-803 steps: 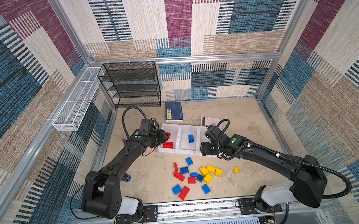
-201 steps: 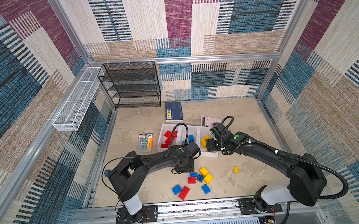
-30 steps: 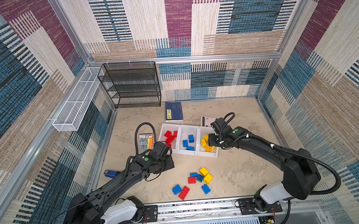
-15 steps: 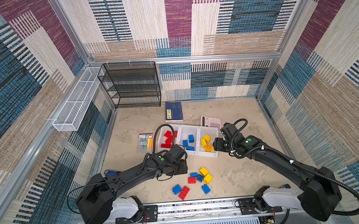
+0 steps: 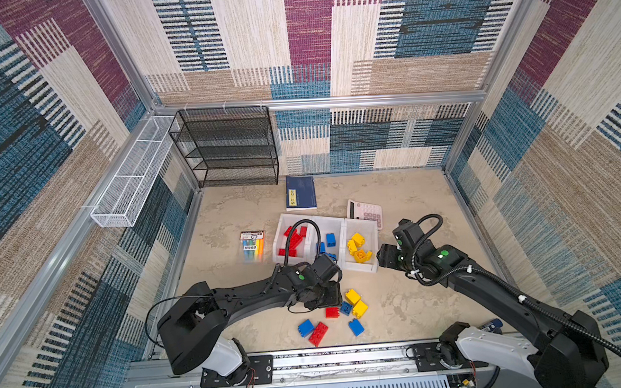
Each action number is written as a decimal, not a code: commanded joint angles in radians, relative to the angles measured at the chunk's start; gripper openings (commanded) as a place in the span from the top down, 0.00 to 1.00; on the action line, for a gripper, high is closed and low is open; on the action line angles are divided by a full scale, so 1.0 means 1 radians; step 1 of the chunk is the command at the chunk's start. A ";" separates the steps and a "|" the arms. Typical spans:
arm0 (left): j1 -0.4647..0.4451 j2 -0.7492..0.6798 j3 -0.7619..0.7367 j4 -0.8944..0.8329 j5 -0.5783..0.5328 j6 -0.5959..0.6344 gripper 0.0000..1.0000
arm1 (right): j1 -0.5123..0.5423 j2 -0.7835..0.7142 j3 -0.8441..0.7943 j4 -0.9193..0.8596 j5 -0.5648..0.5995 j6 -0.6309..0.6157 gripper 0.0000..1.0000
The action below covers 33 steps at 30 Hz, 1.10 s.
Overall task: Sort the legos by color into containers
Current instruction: 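Lower the left gripper onto a blue brick in the pile and close, then carry the blue brick with the left gripper into the middle compartment and release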
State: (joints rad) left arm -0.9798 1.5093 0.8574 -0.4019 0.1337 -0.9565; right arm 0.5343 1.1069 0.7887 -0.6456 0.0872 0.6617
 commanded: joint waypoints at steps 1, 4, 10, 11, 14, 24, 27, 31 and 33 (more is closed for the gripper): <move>-0.005 0.022 0.016 0.007 -0.012 -0.027 0.37 | -0.003 -0.006 -0.006 0.006 -0.002 0.004 0.28; -0.007 0.041 0.027 -0.001 -0.015 -0.026 0.37 | -0.003 -0.009 -0.012 0.009 -0.003 0.001 0.28; -0.007 0.079 0.063 -0.047 -0.033 0.000 0.41 | -0.005 -0.010 -0.027 0.020 -0.012 0.000 0.27; -0.008 0.084 0.065 -0.049 -0.034 0.003 0.42 | -0.006 -0.010 -0.029 0.021 -0.013 0.000 0.27; -0.007 0.094 0.069 -0.050 -0.038 0.008 0.47 | -0.006 -0.006 -0.035 0.024 -0.014 -0.001 0.27; -0.007 0.103 0.072 -0.055 -0.040 0.021 0.60 | -0.009 -0.008 -0.040 0.024 -0.020 0.001 0.27; -0.005 0.094 0.078 -0.068 -0.047 0.026 0.62 | -0.009 -0.013 -0.044 0.023 -0.020 0.003 0.27; -0.001 0.076 0.086 -0.077 -0.065 0.038 0.64 | -0.009 -0.019 -0.047 0.023 -0.019 0.004 0.27; 0.004 0.074 0.091 -0.085 -0.063 0.041 0.65 | -0.009 -0.018 -0.047 0.021 -0.020 0.003 0.28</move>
State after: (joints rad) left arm -0.9810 1.5913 0.9375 -0.4606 0.0872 -0.9417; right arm 0.5251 1.0935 0.7444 -0.6445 0.0708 0.6613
